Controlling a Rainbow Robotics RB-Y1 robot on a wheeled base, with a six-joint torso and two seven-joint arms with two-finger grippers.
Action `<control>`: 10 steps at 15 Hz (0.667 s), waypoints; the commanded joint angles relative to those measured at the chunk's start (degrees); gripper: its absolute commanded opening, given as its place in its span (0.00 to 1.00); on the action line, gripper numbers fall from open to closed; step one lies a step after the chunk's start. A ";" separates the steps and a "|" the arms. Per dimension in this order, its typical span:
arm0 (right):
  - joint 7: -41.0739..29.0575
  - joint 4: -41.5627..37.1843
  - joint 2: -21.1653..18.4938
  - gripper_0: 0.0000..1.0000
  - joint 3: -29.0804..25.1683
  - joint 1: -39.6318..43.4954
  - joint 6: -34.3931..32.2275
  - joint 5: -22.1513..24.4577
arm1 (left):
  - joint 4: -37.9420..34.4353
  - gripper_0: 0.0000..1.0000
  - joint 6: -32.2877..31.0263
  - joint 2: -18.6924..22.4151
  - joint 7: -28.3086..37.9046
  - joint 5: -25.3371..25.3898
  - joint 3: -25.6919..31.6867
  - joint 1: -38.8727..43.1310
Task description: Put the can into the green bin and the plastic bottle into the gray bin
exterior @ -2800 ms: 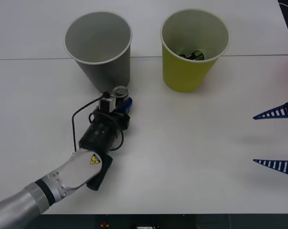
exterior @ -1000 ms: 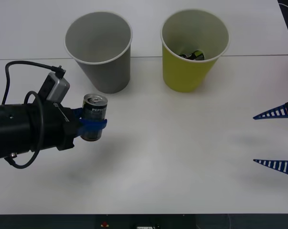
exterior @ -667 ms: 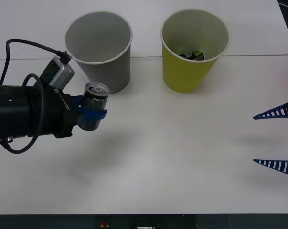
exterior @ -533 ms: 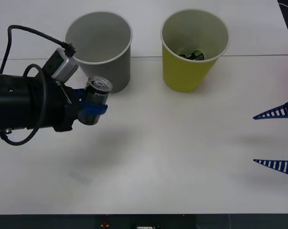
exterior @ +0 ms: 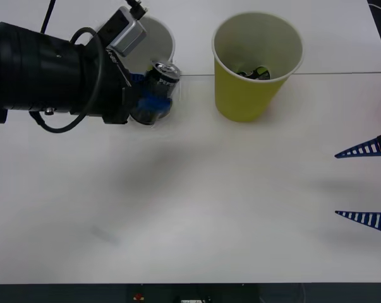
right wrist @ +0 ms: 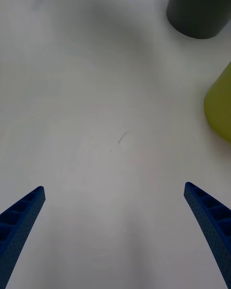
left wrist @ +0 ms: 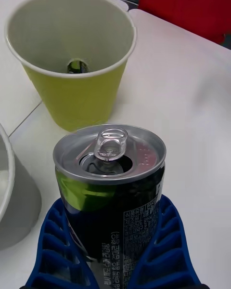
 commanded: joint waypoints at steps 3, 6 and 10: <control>0.00 0.00 0.00 1.00 0.00 0.00 0.00 0.00 | 9.61 0.00 0.02 -4.73 3.51 -5.89 -9.51 -14.79; 0.00 0.00 0.00 1.00 0.00 0.00 0.00 0.00 | 17.61 0.00 0.02 -9.47 3.43 -9.14 -12.85 -22.00; 0.00 0.00 0.00 1.00 0.00 0.00 0.00 0.00 | 30.62 0.00 0.02 -17.03 3.43 -13.89 -16.19 -31.49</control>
